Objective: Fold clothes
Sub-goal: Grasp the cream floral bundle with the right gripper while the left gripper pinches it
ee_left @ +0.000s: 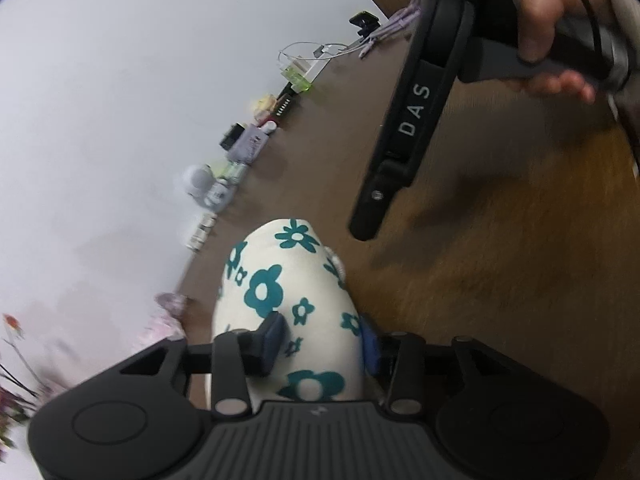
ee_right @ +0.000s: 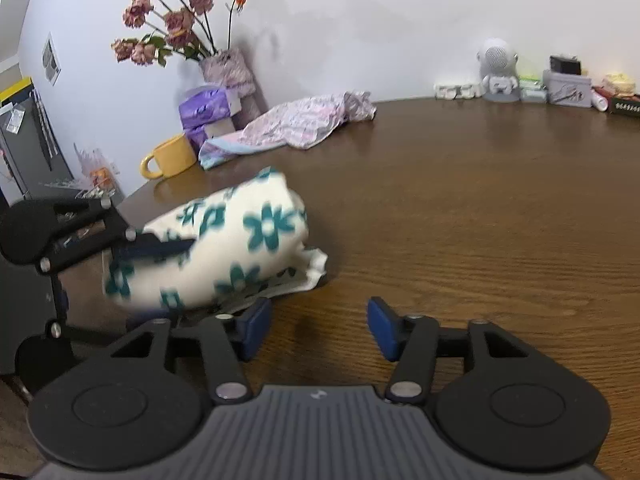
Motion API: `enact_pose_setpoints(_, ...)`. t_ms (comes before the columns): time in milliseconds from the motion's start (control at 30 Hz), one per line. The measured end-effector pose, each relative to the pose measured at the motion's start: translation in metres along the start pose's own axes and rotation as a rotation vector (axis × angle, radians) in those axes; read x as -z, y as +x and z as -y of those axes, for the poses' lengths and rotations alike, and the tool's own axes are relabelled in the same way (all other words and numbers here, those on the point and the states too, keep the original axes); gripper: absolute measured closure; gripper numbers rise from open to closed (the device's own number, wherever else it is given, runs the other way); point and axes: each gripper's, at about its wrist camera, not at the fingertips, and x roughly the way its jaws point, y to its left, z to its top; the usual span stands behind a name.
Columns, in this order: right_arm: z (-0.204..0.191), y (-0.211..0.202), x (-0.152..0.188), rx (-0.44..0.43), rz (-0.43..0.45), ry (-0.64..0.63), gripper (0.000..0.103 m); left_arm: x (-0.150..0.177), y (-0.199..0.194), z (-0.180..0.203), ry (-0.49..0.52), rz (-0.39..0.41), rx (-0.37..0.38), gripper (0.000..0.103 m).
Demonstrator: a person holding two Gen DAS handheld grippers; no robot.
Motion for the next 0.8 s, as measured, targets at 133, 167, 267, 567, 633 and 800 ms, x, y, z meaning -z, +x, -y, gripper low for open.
enact_pose_setpoints(133, 0.0, -0.006, -0.008, -0.006, 0.038, 0.008, 0.046, -0.004, -0.013, -0.026, -0.189, 0.024, 0.109, 0.06)
enact_pose_setpoints(167, 0.001, -0.006, -0.013, -0.01, 0.051, 0.012, 0.046, -0.004, -0.018, -0.035, -0.25, 0.038, 0.137, 0.06)
enact_pose_setpoints(267, 0.003, -0.008, -0.028, -0.049, 0.093, 0.025, 0.044, 0.002, -0.035, -0.068, -0.463, 0.07, 0.179, 0.058)
enact_pose_setpoints(567, 0.003, 0.05, -0.077, -0.219, 0.026, 0.095, 0.041, 0.062, -0.015, -0.137, -0.958, -0.069, 0.25, 0.085)
enact_pose_setpoints(633, 0.005, 0.065, -0.078, -0.229, -0.028, 0.109, 0.046, 0.068, -0.004, -0.134, -0.961, -0.09, 0.292, 0.088)
enact_pose_setpoints(800, 0.01, 0.075, -0.058, -0.211, -0.099, 0.136, 0.054, 0.074, 0.007, -0.134, -0.919, -0.09, 0.298, 0.091)
